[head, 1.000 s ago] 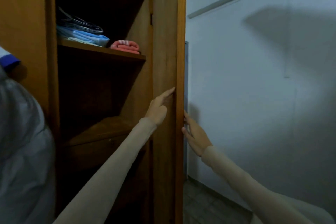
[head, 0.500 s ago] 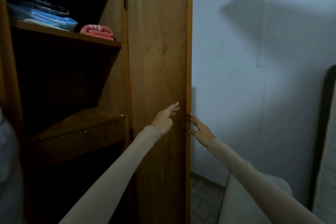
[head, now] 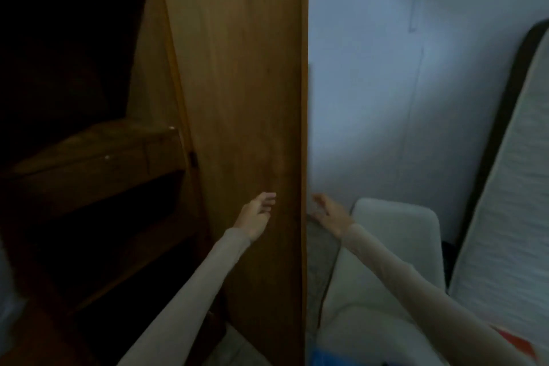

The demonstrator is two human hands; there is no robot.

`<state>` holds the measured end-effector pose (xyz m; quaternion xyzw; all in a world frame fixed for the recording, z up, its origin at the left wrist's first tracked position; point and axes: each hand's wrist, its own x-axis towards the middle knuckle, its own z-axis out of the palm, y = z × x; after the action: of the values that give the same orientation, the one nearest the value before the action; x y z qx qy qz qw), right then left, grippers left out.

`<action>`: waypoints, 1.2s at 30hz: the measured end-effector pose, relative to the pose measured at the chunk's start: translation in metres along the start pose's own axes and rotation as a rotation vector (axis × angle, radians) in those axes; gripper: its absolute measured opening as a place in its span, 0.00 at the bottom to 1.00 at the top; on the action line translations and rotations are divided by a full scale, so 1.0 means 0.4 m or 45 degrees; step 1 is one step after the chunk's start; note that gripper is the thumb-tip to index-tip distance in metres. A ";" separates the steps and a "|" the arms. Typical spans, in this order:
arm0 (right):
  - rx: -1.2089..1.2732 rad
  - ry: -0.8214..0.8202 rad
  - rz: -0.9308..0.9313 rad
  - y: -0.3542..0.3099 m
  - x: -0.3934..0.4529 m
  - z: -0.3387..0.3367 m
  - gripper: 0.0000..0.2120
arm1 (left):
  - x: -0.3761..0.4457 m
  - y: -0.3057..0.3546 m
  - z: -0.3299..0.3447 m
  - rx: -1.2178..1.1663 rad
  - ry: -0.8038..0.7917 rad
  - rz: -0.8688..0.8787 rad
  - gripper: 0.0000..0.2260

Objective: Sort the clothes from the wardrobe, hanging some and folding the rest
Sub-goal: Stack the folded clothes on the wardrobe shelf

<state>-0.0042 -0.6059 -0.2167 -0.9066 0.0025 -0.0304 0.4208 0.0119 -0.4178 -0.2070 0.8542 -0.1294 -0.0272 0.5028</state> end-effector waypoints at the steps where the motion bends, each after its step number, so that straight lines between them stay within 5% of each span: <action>1: -0.006 -0.002 0.062 0.045 -0.012 0.016 0.21 | -0.005 -0.038 0.033 -0.012 -0.024 -0.045 0.19; 17: -0.125 -0.351 0.978 0.764 -0.274 0.466 0.28 | -0.138 -0.659 0.615 0.181 -0.497 -0.588 0.15; 23: -0.096 -0.153 1.032 0.951 -0.311 0.608 0.29 | -0.148 -0.836 0.787 0.535 -0.672 -0.491 0.23; 29: -0.134 0.063 0.974 1.052 -0.314 0.696 0.26 | -0.144 -0.932 0.891 0.739 -0.612 -0.396 0.22; 33: -0.036 0.149 0.927 1.073 -0.316 0.719 0.25 | -0.142 -0.978 0.900 0.583 -0.292 -0.402 0.18; 36: 0.190 0.220 0.850 1.096 -0.301 0.719 0.26 | -0.128 -1.011 0.901 0.416 -0.282 -0.449 0.17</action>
<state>-0.0988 -0.6659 -0.7428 -0.8167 0.3321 0.0320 0.4708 -0.0229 -0.5256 -0.7391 0.9253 -0.0353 -0.1863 0.3283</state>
